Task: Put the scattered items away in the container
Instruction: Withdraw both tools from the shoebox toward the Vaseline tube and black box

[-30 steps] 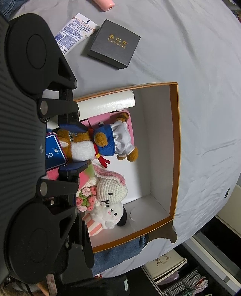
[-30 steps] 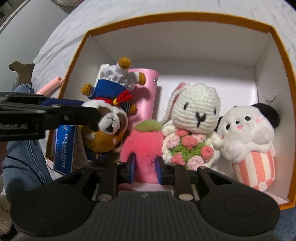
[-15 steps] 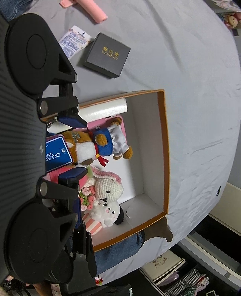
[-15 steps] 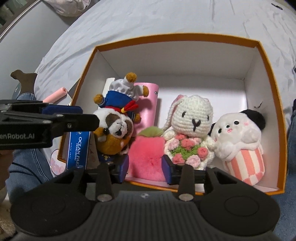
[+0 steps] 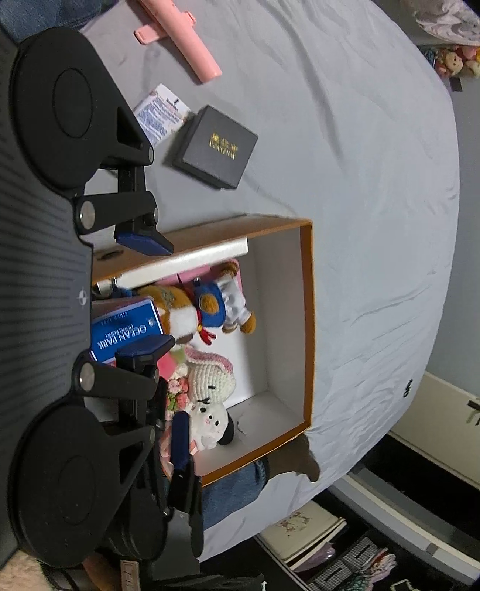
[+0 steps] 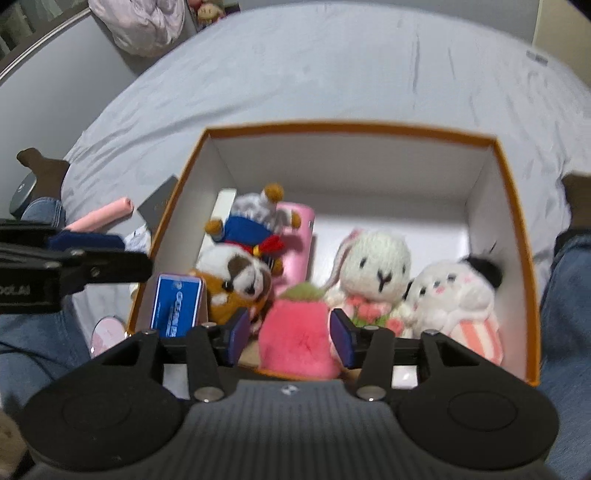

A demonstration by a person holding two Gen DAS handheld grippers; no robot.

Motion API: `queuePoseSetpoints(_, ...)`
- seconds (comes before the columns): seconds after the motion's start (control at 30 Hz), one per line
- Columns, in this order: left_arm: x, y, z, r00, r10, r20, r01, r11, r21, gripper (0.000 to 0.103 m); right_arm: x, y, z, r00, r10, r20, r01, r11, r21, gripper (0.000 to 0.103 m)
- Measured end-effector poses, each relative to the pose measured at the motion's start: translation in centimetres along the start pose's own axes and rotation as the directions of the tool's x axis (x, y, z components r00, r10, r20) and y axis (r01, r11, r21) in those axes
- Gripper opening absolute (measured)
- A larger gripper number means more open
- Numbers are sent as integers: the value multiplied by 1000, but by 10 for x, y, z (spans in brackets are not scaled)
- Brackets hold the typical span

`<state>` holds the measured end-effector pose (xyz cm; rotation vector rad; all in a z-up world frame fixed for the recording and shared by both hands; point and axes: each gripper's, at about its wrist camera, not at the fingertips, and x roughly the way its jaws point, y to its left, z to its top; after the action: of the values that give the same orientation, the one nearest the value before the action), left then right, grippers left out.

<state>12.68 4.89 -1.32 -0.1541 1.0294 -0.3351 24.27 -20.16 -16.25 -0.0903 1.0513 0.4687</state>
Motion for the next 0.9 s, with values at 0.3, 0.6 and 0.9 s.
queuePoseSetpoints(0.3,-36,52,-2,991,129,30,-127,990,-61,54,-14,37,19,986,89,142,-76,993,-91,53)
queuePoseSetpoints(0.6,-48,116,-16,975,221,-22,-222,961,-167,54,16,105,35,973,221,67,-195,942,-274,43)
queuePoseSetpoints(0.9,-10,162,-15,988,126,-92,-152,919,-364,54,57,138,54,979,200,-38,-196,882,-429,42)
